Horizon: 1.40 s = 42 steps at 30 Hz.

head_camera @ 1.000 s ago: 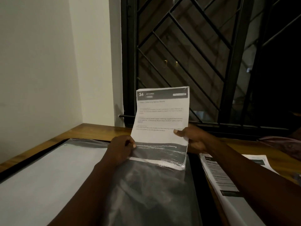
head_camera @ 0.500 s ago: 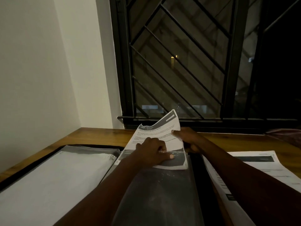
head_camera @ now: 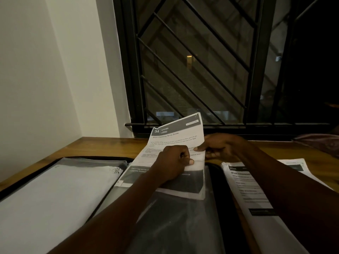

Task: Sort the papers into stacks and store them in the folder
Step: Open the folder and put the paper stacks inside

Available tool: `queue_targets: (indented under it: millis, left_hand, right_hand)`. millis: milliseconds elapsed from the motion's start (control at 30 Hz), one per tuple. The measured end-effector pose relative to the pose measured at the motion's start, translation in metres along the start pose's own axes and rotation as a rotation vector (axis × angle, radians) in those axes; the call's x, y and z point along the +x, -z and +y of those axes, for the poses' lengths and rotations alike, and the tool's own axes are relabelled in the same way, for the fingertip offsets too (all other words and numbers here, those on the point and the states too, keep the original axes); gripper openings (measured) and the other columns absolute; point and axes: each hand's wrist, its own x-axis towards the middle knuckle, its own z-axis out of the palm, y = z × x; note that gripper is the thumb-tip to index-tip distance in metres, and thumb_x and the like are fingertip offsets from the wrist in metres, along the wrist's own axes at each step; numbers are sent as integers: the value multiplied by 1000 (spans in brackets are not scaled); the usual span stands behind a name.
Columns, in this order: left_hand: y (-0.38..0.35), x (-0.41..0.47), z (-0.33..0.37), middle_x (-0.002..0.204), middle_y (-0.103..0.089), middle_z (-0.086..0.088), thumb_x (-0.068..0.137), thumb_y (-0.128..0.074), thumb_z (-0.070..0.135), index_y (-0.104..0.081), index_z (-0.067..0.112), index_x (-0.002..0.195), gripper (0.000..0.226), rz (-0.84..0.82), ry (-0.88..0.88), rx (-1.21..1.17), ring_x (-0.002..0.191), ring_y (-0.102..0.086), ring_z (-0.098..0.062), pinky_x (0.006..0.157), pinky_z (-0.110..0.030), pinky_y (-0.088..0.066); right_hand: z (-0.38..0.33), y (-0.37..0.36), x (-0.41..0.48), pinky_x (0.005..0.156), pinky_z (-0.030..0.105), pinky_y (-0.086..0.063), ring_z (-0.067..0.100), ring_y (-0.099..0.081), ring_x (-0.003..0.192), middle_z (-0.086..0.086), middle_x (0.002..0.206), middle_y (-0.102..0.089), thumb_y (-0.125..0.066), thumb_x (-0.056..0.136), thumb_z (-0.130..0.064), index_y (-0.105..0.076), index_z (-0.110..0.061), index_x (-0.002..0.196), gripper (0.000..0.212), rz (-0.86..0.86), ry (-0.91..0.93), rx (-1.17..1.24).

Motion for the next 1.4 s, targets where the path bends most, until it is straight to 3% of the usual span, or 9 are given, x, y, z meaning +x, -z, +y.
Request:
queue_targets:
  millis: [133, 267, 433, 633, 867, 967, 1100, 1267, 1400]
  left_hand:
    - [1, -1, 0, 97, -63, 3, 89, -68, 27, -59, 20, 81, 14, -24, -5, -17, 92, -54, -13, 76, -24, -38]
    - [12, -10, -9, 97, -61, 8, 89, -68, 35, -65, 20, 94, 17, -63, -62, 57, 89, -51, -3, 71, -13, -36]
    - [31, -18, -34, 92, -63, 8, 87, -70, 31, -68, 18, 91, 14, -29, -17, 113, 89, -57, -9, 76, -19, -41]
    - [27, -13, -28, 77, -57, 14, 88, -69, 21, -65, 19, 82, 7, -28, 3, 70, 76, -51, -2, 67, -14, -35]
    - [24, -15, -28, 73, -58, 13, 87, -70, 21, -67, 16, 83, 8, -8, -30, 64, 70, -50, -1, 63, -15, -35]
    - [24, -16, -28, 72, -59, 13, 86, -71, 21, -68, 15, 81, 9, 21, -44, 59, 70, -50, 0, 63, -16, -34]
    - [26, -17, -29, 78, -62, 8, 86, -71, 23, -67, 17, 79, 11, 42, -37, 65, 75, -52, -4, 69, -22, -39]
    - [28, -18, -23, 94, -68, 1, 87, -70, 24, -68, 16, 81, 10, 84, -41, 114, 86, -56, -10, 76, -22, -43]
    - [29, -20, -22, 106, -56, 6, 86, -70, 24, -57, 31, 72, 19, 123, -29, 238, 108, -52, -18, 97, -47, -42]
  right_hand:
    - [1, 9, -6, 90, 30, -50, 21, -65, 101, 10, 105, -73, -70, 80, -1, -66, -6, 108, 28, -58, -22, -91]
    - [2, -8, 11, 82, 36, -55, 27, -67, 96, 15, 110, -69, -65, 87, -6, -63, -4, 109, 22, 171, 150, 7]
    - [8, -23, 37, 91, 47, -52, 32, -61, 106, 14, 122, -62, -59, 85, 6, -53, -6, 122, 39, 341, 234, -67]
    - [0, -32, 22, 93, 45, -51, 28, -58, 110, 14, 127, -58, -63, 83, 8, -37, -17, 140, 68, 213, 270, -143]
    - [7, -14, 8, 94, 43, -52, 26, -67, 103, 9, 107, -71, -72, 76, 4, -62, -8, 115, 42, -64, 121, -119]
    - [3, -26, 13, 79, 32, -54, 21, -61, 98, -2, 107, -59, -71, 83, -7, -53, -21, 121, 44, 183, 390, -293]
    - [-1, -40, 22, 83, 27, -49, 20, -60, 107, 4, 121, -63, -56, 93, -7, -67, -17, 113, 25, 412, 564, -427]
    - [-6, -45, 5, 62, 18, -42, 7, -56, 76, -1, 91, -64, -58, 91, -8, -70, -15, 101, 16, 190, 366, -563]
    - [-4, -45, -20, 66, 22, -50, 12, -61, 75, 2, 88, -66, -65, 87, -10, -67, -14, 94, 8, 1, 263, -491]
